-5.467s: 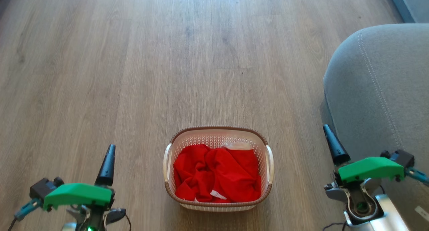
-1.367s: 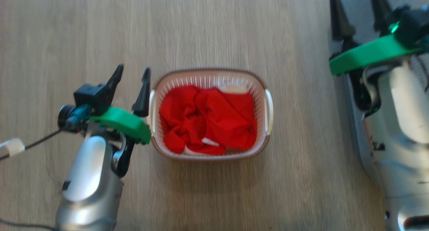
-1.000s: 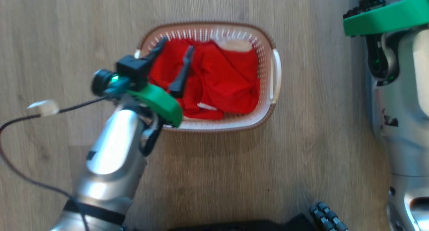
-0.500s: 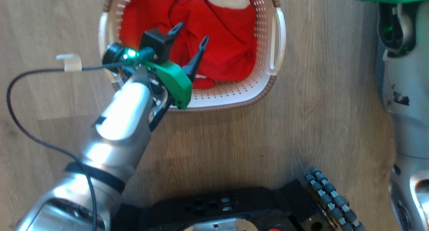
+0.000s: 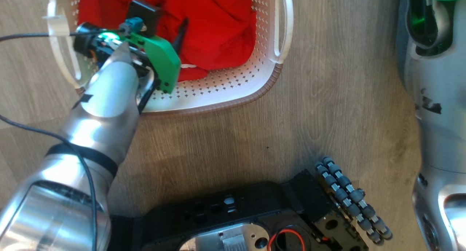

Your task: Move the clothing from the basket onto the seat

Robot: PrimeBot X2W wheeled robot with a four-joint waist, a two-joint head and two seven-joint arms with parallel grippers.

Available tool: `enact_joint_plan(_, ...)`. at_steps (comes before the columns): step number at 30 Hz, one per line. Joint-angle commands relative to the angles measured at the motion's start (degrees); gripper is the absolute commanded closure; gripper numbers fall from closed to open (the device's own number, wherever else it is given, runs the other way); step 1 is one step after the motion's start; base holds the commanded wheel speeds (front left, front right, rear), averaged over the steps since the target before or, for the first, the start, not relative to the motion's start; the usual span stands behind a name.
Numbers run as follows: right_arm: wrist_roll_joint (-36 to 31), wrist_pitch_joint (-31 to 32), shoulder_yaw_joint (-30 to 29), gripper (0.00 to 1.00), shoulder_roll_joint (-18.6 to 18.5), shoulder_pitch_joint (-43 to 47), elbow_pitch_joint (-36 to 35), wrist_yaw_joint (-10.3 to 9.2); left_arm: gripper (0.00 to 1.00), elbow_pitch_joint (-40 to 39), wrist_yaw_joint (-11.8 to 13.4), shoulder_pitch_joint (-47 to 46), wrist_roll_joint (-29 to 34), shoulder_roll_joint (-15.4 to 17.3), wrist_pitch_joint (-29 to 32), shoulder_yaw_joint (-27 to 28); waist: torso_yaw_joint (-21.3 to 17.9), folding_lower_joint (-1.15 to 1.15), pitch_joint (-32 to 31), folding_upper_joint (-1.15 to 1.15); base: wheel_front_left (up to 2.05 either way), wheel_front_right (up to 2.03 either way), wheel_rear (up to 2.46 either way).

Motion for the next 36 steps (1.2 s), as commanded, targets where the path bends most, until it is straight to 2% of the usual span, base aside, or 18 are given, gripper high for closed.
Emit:
enact_joint_plan(1, -0.59, -0.36, 0.13, 0.0, 1.19, 1.86, -2.36, -0.01, 0.0, 0.98, 0.75, 0.03, 0.18, 0.91, -0.45, 0.45, -0.52, 0.0, 0.46, -0.01, 0.0, 0.0, 0.0)
enact_joint_plan(7, -0.54, -0.36, -0.13, 0.0, 1.73, 3.84, -3.19, -0.01, 0.0, 5.76, 0.71, -2.69, 0.06, 0.61, 0.18, -0.56, -1.4, 0.0, 1.01, -0.01, 0.0, 0.0, 0.0)
enact_joint_plan(15, -0.21, -0.36, -0.48, 0.0, 2.28, 5.48, -3.61, -0.01, 0.0, 7.83, -0.25, -3.53, -0.64, 0.38, 3.3, -2.59, -1.88, 0.0, 1.66, -0.01, 0.0, 0.0, 0.0)
enact_joint_plan(16, -0.17, -0.36, -0.54, 0.0, 2.32, 5.53, -3.58, -0.01, 0.44, 7.97, -0.35, -3.43, -0.95, 0.36, 3.68, -2.66, -1.91, 0.0, 1.62, -0.01, 0.0, 0.0, 0.0)
enact_joint_plan(17, -0.11, -0.36, -0.59, 0.0, 2.37, 5.54, -3.54, -0.01, 1.0, 8.05, -0.42, -3.47, -1.05, 0.36, 3.68, -2.85, -1.94, 0.0, 1.57, -0.01, 0.0, 0.0, 0.0)
enact_joint_plan(28, -0.12, -0.36, -0.55, 0.0, 2.27, 3.94, -2.72, -0.01, 1.0, 6.14, -0.88, -3.86, -4.03, 0.3, 0.85, -3.57, -0.8, 0.0, -0.75, -0.01, 0.0, 0.0, 0.0)
enact_joint_plan(36, -0.3, -0.36, 0.5, 0.0, 0.73, 6.3, 0.94, -0.01, 1.0, -0.19, -0.93, 1.73, -9.24, 0.29, -0.44, -5.67, 3.12, 0.0, -9.45, -0.01, 0.0, 0.0, 0.0)
